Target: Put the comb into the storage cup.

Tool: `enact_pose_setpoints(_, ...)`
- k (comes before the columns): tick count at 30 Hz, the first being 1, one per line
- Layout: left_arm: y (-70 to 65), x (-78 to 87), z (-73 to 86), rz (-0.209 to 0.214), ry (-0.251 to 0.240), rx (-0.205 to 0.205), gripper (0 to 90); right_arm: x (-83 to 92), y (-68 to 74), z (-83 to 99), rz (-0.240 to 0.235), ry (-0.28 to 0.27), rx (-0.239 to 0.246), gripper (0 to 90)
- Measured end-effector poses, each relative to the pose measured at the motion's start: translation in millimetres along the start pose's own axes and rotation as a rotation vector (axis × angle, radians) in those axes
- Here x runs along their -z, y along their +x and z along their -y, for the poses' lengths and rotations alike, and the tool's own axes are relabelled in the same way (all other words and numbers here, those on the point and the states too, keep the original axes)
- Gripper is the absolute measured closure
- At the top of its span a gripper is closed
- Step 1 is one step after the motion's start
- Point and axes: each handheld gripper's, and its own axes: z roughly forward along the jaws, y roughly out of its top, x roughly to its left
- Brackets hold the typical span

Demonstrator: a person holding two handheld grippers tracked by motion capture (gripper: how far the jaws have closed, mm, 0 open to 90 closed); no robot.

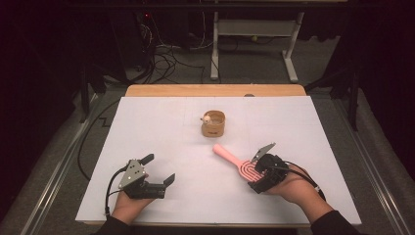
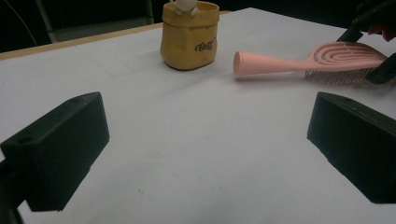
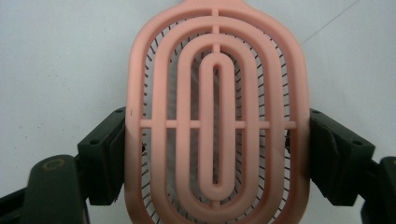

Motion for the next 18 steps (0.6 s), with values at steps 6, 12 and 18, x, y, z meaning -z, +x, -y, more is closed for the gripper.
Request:
enact_pose_setpoints(6, 0.1, -0.1, 0.0, 0.000, 0.000, 0.000, 0.0, -0.4, 0.5, -1.5, 0.005, 0.004, 0.000, 19.7)
enact_pose_setpoints(12, -0.1, -0.2, 0.0, 0.001, 0.000, -0.001, 0.0, 0.1, 1.1, -2.2, -0.004, 0.010, -0.010, 20.0)
enact_pose_setpoints(18, -0.3, -0.5, 0.2, 0.001, 0.003, -0.001, 0.0, 2.6, -1.4, -1.8, -0.027, -0.011, -0.055, 20.0)
